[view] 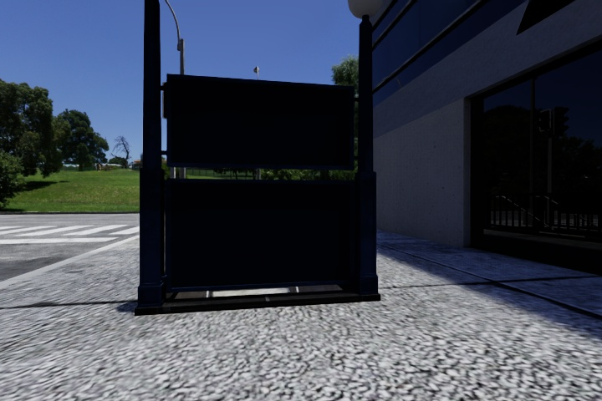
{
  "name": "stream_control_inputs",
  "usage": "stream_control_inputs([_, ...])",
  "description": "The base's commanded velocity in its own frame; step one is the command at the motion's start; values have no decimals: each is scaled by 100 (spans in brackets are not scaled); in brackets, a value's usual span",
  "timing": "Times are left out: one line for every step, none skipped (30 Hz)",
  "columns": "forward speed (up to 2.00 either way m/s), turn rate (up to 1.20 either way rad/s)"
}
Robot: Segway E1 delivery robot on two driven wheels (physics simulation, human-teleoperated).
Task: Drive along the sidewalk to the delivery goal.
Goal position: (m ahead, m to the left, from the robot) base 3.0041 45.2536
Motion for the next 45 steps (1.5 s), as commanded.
stream_control_inputs([0,0])
stream_control_inputs([0,0])
stream_control_inputs([0,0])
stream_control_inputs([0,0])
stream_control_inputs([0,0])
stream_control_inputs([0,0])
stream_control_inputs([0,0])
stream_control_inputs([0,0])
stream_control_inputs([0,0])
stream_control_inputs([0,0])
stream_control_inputs([0,0])
stream_control_inputs([0,0])
stream_control_inputs([0,0])
stream_control_inputs([0,0])
stream_control_inputs([0,0])
stream_control_inputs([0,0])
stream_control_inputs([0,0])
stream_control_inputs([0,0])
stream_control_inputs([0,0])
stream_control_inputs([0,0])
stream_control_inputs([0,0])
stream_control_inputs([0,0])
stream_control_inputs([0,0])
stream_control_inputs([0,0])
stream_control_inputs([0,0])
stream_control_inputs([0,0])
stream_control_inputs([0,0])
stream_control_inputs([0,0])
stream_control_inputs([0,0])
stream_control_inputs([0,0])
stream_control_inputs([0,-6])
stream_control_inputs([0,-11])
stream_control_inputs([0,-11])
stream_control_inputs([0,-12])
stream_control_inputs([0,-13])
stream_control_inputs([0,-13])
stream_control_inputs([0,-13])
stream_control_inputs([0,-13])
stream_control_inputs([0,-13])
stream_control_inputs([0,-13])
stream_control_inputs([0,-13])
stream_control_inputs([0,-13])
stream_control_inputs([0,-13])
stream_control_inputs([0,-13])
stream_control_inputs([0,-13])
